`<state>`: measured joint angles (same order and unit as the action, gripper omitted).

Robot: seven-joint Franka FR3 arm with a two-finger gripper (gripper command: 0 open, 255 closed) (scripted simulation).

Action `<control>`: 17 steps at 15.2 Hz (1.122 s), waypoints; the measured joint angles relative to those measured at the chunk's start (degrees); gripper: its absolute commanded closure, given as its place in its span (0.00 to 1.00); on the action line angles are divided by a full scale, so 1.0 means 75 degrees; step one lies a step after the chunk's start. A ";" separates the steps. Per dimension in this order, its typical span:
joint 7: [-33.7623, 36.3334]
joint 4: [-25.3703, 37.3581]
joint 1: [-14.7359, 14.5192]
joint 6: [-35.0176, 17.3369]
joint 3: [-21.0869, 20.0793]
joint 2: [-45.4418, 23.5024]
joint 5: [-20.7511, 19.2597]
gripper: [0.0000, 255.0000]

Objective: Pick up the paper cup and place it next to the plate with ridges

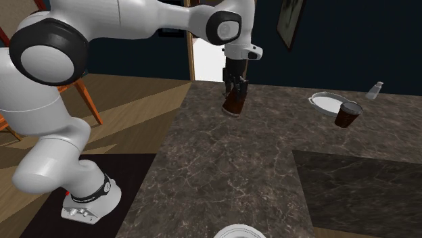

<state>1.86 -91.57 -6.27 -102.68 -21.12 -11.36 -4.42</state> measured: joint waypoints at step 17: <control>-0.1201 0.0996 0.0702 0.0952 0.0438 -0.0017 0.0098 1.00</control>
<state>-7.15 -84.10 -1.00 -95.54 -17.83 -11.49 -3.68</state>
